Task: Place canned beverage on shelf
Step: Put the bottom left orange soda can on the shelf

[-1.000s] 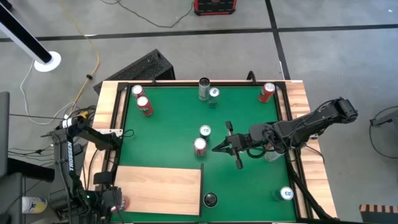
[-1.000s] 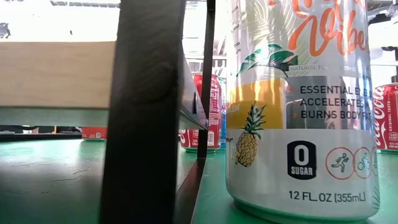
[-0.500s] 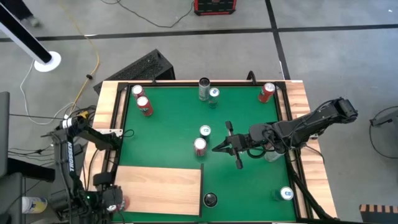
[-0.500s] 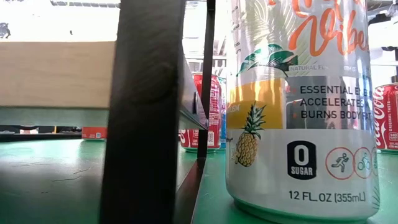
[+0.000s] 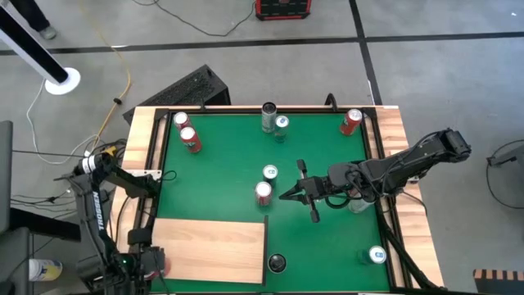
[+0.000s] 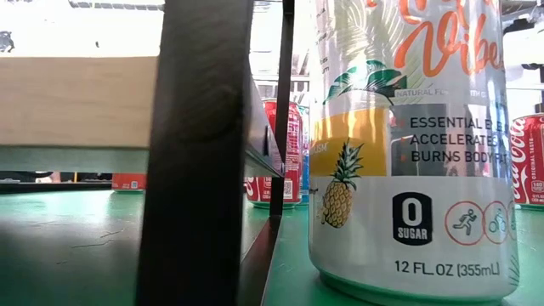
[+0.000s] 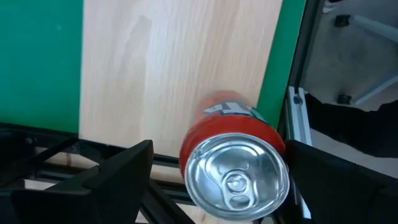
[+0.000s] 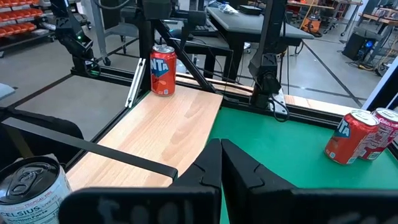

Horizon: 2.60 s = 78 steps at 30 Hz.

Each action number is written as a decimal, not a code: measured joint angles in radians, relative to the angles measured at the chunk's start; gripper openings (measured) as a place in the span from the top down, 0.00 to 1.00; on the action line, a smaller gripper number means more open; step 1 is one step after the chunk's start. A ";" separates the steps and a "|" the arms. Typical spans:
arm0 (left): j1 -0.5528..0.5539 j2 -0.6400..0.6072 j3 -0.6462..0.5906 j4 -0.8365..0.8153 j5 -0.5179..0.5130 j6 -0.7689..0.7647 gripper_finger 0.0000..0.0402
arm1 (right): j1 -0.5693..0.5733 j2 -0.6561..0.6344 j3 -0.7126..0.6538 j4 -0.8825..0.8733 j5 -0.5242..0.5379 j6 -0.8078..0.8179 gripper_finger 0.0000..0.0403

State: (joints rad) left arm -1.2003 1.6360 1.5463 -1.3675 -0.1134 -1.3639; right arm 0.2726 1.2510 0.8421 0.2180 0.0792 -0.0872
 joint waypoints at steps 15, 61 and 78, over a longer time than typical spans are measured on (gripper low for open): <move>0.007 0.000 -0.065 0.072 0.090 0.066 0.20 | 0.000 0.000 0.000 0.000 0.000 0.000 0.93; 0.024 0.000 -0.064 0.096 0.138 0.709 0.17 | 0.000 0.000 0.000 0.000 0.000 0.008 0.93; 0.035 0.000 -0.036 0.019 0.198 0.715 0.16 | 0.000 0.000 0.000 0.001 0.000 0.007 0.93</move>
State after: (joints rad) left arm -1.1651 1.6363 1.5101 -1.3482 0.0850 -0.6494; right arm 0.2726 1.2510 0.8421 0.2189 0.0793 -0.0799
